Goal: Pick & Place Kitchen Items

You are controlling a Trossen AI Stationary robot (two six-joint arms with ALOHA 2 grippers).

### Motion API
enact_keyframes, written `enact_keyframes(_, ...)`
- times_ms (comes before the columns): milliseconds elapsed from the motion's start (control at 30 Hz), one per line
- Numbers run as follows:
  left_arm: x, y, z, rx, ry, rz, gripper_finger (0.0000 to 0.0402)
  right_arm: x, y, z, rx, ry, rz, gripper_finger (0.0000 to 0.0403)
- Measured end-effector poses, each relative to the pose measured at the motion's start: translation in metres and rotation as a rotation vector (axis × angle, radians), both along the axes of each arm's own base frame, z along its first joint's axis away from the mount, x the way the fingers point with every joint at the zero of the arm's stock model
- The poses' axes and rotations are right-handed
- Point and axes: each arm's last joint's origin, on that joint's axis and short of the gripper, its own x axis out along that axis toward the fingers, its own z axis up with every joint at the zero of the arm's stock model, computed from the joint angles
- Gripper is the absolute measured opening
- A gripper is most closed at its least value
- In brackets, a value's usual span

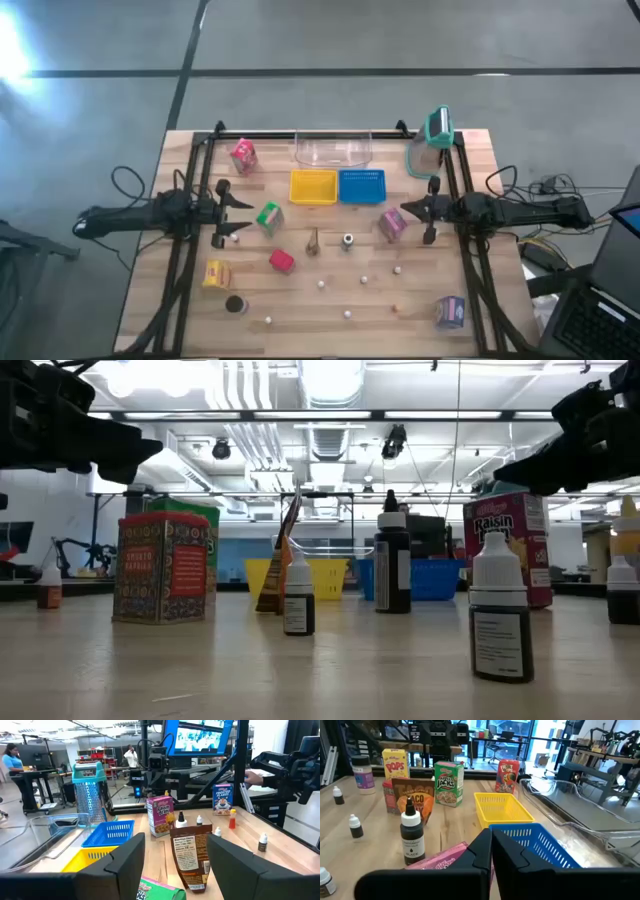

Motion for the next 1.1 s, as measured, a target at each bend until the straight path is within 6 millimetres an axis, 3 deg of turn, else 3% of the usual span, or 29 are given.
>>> enact_keyframes(933, 0.000, 0.000, 0.000, 0.000, 0.000, 0.000, 0.0218, 0.000, 0.000, 0.000, 0.000, 0.000, 0.000, 0.0008)
enact_keyframes(1100, 0.000, 0.000, 0.000, 0.000, 0.000, 0.000, 0.0218, 0.001, 0.000, 0.014, 0.007, -0.143, 0.000, 0.0008)
